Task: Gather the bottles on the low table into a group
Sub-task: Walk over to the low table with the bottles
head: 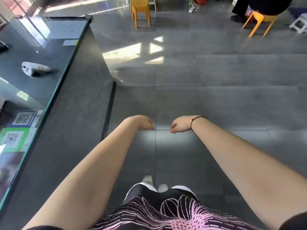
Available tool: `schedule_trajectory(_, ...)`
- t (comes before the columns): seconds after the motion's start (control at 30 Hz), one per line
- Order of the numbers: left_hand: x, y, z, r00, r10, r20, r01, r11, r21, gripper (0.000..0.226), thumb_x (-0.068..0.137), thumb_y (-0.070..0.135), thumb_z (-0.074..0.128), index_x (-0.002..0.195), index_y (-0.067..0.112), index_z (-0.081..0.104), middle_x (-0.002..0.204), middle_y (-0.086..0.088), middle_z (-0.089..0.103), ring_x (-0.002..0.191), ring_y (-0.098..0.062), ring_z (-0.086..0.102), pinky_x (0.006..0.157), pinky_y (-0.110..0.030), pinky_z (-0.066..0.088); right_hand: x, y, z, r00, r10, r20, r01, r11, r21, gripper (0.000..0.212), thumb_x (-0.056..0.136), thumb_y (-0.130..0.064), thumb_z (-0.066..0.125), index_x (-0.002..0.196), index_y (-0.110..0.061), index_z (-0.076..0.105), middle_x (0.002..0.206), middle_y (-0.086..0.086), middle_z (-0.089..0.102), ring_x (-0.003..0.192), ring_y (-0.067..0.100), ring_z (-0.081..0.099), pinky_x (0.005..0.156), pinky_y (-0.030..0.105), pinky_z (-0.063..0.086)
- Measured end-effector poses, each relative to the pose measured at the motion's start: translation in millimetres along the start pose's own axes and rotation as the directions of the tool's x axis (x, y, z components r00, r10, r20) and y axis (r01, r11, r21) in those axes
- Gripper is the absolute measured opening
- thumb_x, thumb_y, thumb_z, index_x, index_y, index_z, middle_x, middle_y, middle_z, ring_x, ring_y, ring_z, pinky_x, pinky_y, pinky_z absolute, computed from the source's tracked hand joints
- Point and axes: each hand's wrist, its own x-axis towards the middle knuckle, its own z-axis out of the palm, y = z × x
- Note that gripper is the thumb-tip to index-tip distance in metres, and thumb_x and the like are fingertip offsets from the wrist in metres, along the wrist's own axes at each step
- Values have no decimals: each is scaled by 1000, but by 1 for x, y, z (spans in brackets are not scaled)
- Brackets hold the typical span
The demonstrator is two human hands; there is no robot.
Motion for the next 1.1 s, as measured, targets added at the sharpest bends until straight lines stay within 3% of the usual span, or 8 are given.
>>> schedule_trajectory(0.33,68,3,-83,998,43,44,-45,998,38,49,97,37,47,142,17,47,148,-2,46,135,-22,44,110,-32,31,68,25,-80,1000,-21,20,21,999,-35,48,91,-46,46,133,-24,56,140,-2,55,127,23,50,106,40,41)
schedule_trajectory(0.8,251,-17,-321,998,68,-5,-67,992,111,53,93,43,48,142,23,47,149,1,44,138,-22,40,115,-35,30,220,82,-293,997,71,-38,-66,991,120,46,92,-43,45,132,-23,57,138,-2,55,127,22,51,104,35,41)
schedule_trajectory(1.1,368,-24,-427,997,73,35,-75,994,80,53,93,44,50,142,25,47,150,0,43,138,-22,40,115,-36,29,333,128,-406,998,58,40,-60,998,37,49,91,-46,45,133,-24,56,140,-2,55,127,21,51,106,37,41)
